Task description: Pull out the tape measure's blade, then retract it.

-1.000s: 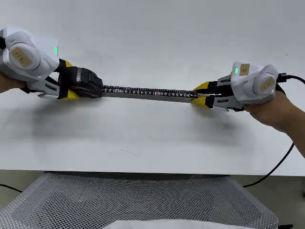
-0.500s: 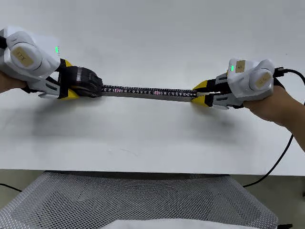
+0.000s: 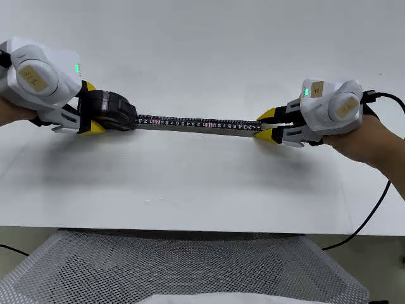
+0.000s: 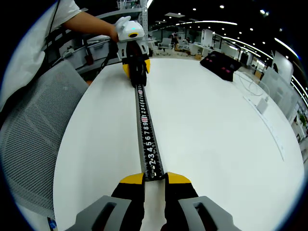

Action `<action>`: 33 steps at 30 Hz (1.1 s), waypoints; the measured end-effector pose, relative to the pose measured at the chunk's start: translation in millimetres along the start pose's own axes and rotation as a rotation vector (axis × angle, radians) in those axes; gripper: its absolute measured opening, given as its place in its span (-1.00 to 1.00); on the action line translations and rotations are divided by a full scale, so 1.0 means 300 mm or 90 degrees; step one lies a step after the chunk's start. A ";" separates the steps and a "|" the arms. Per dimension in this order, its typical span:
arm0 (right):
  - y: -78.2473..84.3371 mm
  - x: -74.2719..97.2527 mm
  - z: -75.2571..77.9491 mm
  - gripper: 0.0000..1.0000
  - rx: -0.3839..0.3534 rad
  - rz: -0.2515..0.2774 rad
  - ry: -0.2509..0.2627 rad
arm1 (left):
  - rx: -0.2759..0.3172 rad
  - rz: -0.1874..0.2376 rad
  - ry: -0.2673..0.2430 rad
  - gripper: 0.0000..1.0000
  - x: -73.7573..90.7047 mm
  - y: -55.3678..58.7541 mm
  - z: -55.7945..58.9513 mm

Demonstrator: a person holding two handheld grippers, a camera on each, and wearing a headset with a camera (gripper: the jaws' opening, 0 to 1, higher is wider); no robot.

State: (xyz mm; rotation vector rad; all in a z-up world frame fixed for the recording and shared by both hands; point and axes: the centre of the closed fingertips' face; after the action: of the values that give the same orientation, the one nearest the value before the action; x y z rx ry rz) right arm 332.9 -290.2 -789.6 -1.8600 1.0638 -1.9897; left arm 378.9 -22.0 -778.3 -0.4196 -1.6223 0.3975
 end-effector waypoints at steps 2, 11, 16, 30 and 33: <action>0.004 0.006 0.007 -0.65 -0.016 0.000 0.006 | 0.019 0.017 0.002 -0.33 0.003 -0.014 -0.001; 0.001 0.014 0.000 -0.57 -0.040 0.012 0.003 | 0.009 0.011 -0.001 -0.25 0.000 -0.010 0.002; -0.008 0.018 -0.005 -0.52 -0.059 0.016 0.011 | 0.032 0.047 -0.005 -0.23 0.022 -0.015 0.000; -0.025 0.066 -0.045 -0.08 -0.172 0.066 0.053 | 0.170 0.114 -0.070 0.02 0.116 -0.001 0.026; -0.037 0.088 -0.039 0.00 -0.189 0.087 0.081 | 0.199 0.124 -0.095 0.07 0.140 0.012 0.024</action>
State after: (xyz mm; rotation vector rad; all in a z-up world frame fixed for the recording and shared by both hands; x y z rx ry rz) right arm 320.7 -294.2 -761.5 -1.7550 1.5528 -1.9812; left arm 368.5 1.7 -744.4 -0.3163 -1.6330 0.8334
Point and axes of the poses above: the centre of the closed fingertips' face, and the gripper's own axes: x roughly backward along the fingers, z roughly to its right, y roughly out of its underside, and after that the axes turned 5 degrees about -x, right-handed
